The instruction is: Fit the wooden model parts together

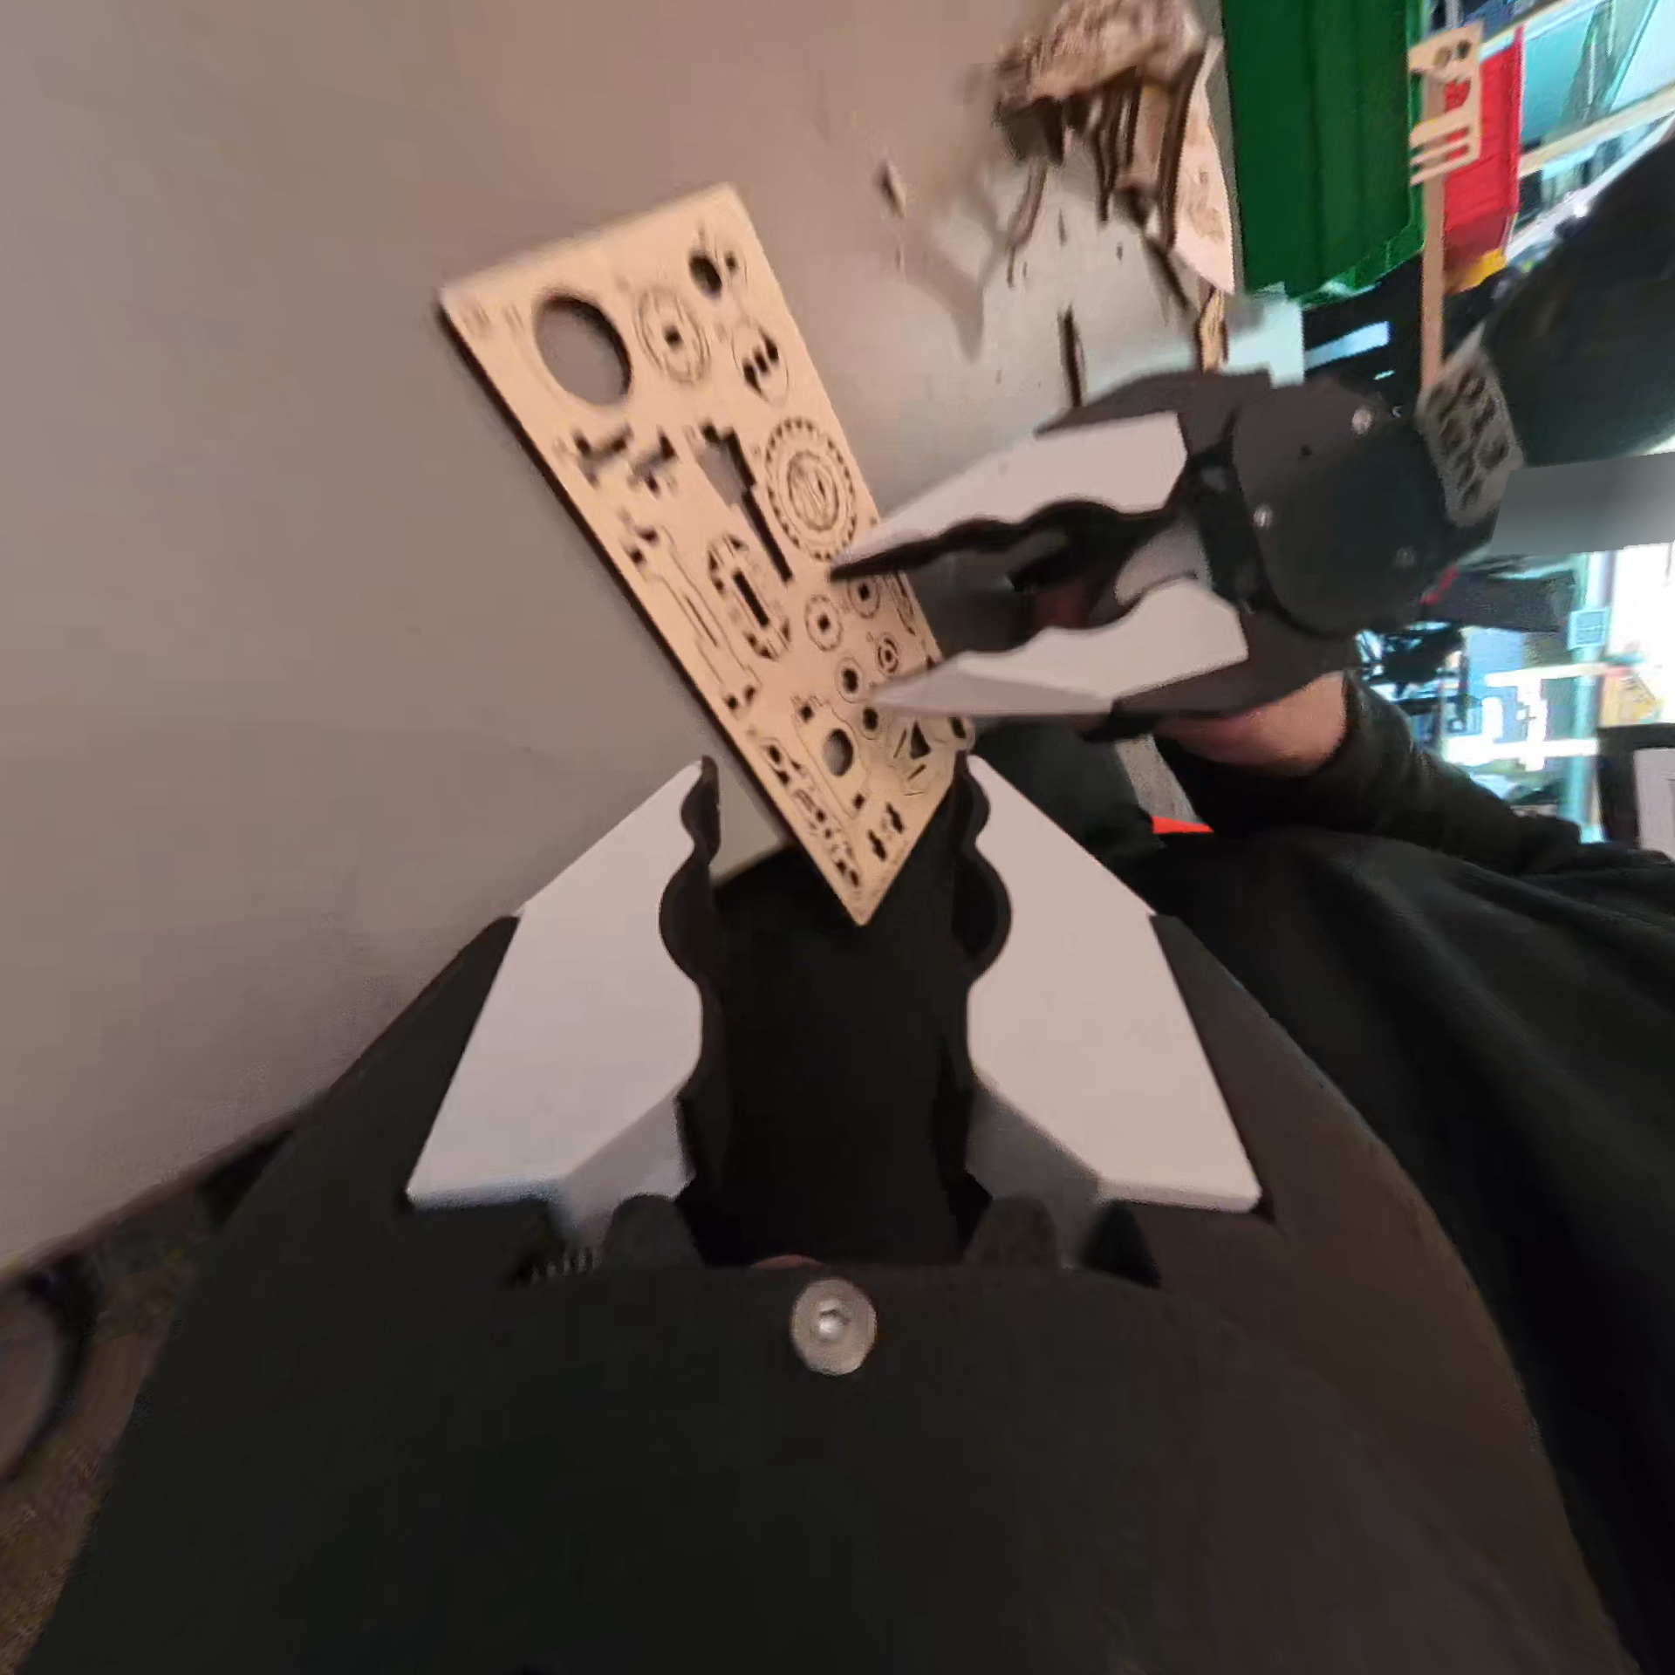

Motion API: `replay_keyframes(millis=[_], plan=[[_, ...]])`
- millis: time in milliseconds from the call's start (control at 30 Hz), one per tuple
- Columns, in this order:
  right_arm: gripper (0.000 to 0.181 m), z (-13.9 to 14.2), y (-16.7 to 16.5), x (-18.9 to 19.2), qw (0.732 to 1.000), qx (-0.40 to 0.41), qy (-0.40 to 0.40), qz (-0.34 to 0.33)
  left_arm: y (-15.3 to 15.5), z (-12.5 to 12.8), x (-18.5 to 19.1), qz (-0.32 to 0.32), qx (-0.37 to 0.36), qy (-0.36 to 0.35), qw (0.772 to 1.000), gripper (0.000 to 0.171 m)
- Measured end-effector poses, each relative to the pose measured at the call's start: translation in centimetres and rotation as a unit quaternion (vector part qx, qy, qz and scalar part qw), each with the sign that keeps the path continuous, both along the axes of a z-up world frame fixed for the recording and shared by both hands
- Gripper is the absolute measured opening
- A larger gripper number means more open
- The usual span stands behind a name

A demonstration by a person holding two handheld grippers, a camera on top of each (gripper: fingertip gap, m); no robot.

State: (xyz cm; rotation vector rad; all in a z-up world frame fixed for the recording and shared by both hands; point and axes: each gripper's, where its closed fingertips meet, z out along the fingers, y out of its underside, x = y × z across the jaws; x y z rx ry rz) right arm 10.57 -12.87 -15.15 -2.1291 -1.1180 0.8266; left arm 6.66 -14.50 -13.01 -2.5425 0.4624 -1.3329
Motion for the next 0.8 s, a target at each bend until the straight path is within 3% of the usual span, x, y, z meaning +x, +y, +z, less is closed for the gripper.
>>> replay_keyframes(millis=[100,167,367,467,633,800], plan=[[0.011,-0.1,-1.9,-0.5,0.998,-0.035,0.010,0.046,-3.2,-1.0,1.0,0.028,-0.045,-0.010,0.999,0.051],[0.015,-0.1,-2.6,-0.8,0.997,-0.043,0.015,0.057,-4.4,-1.7,1.2,0.042,-0.066,-0.018,0.997,0.040],[0.006,-0.2,-3.1,-1.1,0.997,-0.044,0.009,0.069,-5.4,-2.5,1.0,0.140,-0.094,-0.089,0.982,0.052],[0.003,-0.2,-3.3,-1.1,0.995,-0.059,0.014,0.077,-6.0,-1.8,3.8,0.111,-0.133,-0.154,0.973,0.050],[0.002,0.2,-3.4,-1.2,0.995,-0.048,0.028,0.079,-5.5,-2.2,4.7,0.111,-0.133,-0.183,0.968,0.007],[0.004,2.6,-3.5,-1.1,0.990,-0.059,0.106,0.078,-5.6,-0.9,4.6,0.103,-0.085,-0.181,0.974,0.001]])
